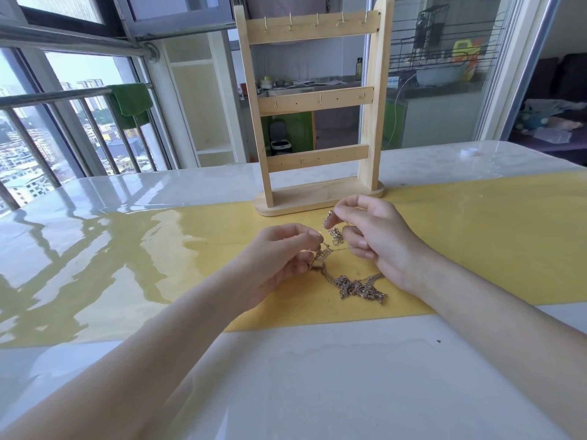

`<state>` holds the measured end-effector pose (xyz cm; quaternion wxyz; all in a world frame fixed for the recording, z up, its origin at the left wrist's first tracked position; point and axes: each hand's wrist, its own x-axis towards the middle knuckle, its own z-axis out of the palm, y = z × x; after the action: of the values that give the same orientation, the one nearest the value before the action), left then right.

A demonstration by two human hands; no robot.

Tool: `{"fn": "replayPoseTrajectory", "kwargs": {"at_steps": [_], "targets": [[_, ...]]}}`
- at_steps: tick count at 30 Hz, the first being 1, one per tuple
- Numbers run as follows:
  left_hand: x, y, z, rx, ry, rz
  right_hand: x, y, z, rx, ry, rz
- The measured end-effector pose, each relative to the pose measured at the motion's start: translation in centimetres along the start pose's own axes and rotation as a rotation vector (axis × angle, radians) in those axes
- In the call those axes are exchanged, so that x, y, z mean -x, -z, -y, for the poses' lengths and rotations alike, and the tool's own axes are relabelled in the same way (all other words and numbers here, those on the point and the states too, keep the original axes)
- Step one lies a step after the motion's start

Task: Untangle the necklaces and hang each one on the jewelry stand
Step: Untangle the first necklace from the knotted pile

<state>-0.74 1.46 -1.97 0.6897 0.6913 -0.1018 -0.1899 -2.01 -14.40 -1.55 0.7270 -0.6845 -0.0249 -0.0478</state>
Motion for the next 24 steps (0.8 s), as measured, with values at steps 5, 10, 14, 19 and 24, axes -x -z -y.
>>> {"fn": "replayPoseTrajectory", "kwargs": {"at_steps": [5,10,14,19,24], "targets": [[-0.1,-0.1,0.0,0.015,-0.014,-0.041,-0.2,0.2,0.0,-0.094,-0.008,0.013],[-0.2,0.0,0.0,0.081,-0.071,-0.043,-0.2,0.2,-0.2,-0.006,0.008,0.024],[-0.3,0.2,-0.1,0.16,-0.101,-0.033,-0.1,-0.1,-0.5,0.104,-0.017,0.058],[-0.4,0.5,-0.2,0.226,-0.119,-0.098,-0.2,-0.1,-0.5,0.017,-0.04,0.147],[-0.3,0.1,-0.1,0.234,-0.125,-0.073,-0.5,0.1,-1.0,0.061,0.002,0.071]]}}
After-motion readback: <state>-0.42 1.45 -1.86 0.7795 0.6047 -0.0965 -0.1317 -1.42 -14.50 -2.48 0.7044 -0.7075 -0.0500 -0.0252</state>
